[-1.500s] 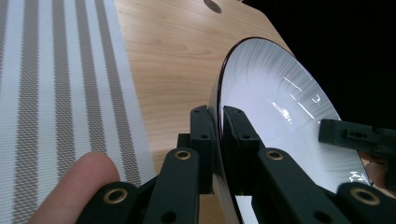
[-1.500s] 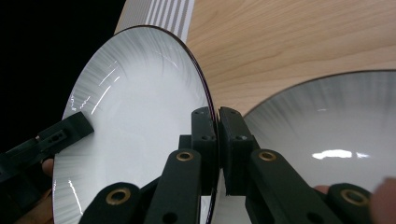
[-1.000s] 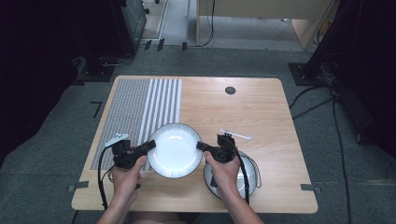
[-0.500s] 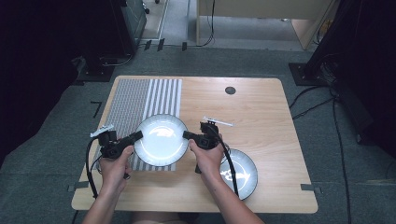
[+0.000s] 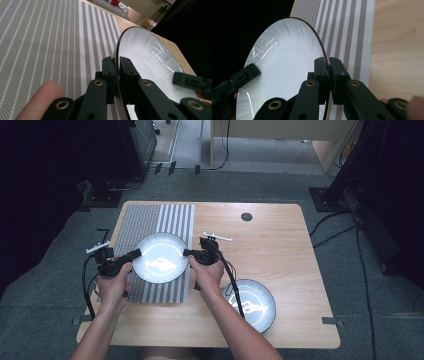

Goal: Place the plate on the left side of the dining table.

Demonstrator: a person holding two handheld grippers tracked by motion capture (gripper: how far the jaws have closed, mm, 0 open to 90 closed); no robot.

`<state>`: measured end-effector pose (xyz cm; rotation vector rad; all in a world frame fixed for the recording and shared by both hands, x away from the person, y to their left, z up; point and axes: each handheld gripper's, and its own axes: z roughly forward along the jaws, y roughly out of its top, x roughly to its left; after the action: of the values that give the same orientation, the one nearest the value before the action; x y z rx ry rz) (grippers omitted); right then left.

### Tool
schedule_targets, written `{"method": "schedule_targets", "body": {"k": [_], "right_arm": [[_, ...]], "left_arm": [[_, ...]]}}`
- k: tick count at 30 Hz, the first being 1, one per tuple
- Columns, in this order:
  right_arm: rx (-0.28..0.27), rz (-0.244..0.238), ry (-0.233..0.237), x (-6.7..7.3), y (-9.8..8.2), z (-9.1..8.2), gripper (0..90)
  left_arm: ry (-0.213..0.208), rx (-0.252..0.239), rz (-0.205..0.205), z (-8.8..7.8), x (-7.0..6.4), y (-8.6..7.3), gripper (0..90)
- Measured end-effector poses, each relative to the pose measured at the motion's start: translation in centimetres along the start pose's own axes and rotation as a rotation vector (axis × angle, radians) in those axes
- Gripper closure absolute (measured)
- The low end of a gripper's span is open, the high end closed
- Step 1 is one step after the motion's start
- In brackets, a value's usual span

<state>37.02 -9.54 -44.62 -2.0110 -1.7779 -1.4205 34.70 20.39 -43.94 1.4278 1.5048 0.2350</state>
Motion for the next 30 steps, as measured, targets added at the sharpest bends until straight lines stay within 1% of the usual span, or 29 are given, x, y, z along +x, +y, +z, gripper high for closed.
{"method": "schedule_targets", "body": {"k": [4,7,8,9,11,13,15,17,18,22,23,25,26,27,28,30], "right_arm": [[0.003,-0.007,0.003,0.6,0.7,1.6,85.8],[0.022,0.004,0.005,0.7,1.3,3.2,85.7],[0.026,0.004,0.003,0.7,1.4,3.6,85.7],[0.026,-0.003,-0.002,0.7,1.6,4.1,85.7],[0.029,-0.004,-0.013,0.9,1.9,5.0,85.5],[0.031,0.004,-0.029,0.9,2.2,5.9,85.4],[0.026,0.005,-0.037,1.0,2.5,6.6,85.3],[0.013,-0.003,-0.05,1.2,2.8,7.3,85.3],[0.009,-0.002,-0.053,1.3,2.9,7.6,85.3],[0.004,-0.004,-0.077,1.5,3.2,9.1,85.2],[0.002,-0.005,-0.083,1.5,3.3,9.5,85.2],[-0.005,-0.014,-0.1,1.4,3.3,10.3,85.0],[-0.004,-0.013,-0.11,1.4,3.4,10.7,84.8],[-0.007,-0.014,-0.121,1.4,3.4,11.0,84.8],[-0.008,-0.014,-0.131,1.4,3.4,11.5,84.8],[-0.011,-0.018,-0.142,1.4,3.4,12.1,84.8]], "left_arm": [[0.035,0.0,-0.006,0.5,1.0,1.0,83.5],[0.055,0.01,-0.007,1.0,1.9,1.5,83.4],[0.06,0.012,-0.013,1.3,2.3,1.6,83.3],[0.067,0.02,-0.011,1.6,2.7,1.8,83.2],[0.071,0.027,-0.018,2.1,3.3,2.1,83.0],[0.074,0.031,-0.023,2.8,3.9,2.5,83.0],[0.072,0.032,-0.029,3.2,4.4,2.9,83.0],[0.074,0.037,-0.029,3.8,5.1,3.3,82.8],[0.075,0.037,-0.04,4.1,5.4,3.5,82.8],[0.086,0.051,-0.054,4.9,6.5,3.8,82.7],[0.091,0.052,-0.055,5.3,6.7,3.7,82.5],[0.105,0.058,-0.03,5.9,7.2,3.7,82.0],[0.115,0.056,-0.026,6.2,7.4,3.7,81.7],[0.128,0.055,-0.029,6.6,7.6,3.7,81.3],[0.134,0.06,-0.029,6.8,7.9,3.7,80.9],[0.136,0.063,-0.044,7.4,8.3,3.9,80.9]]}}
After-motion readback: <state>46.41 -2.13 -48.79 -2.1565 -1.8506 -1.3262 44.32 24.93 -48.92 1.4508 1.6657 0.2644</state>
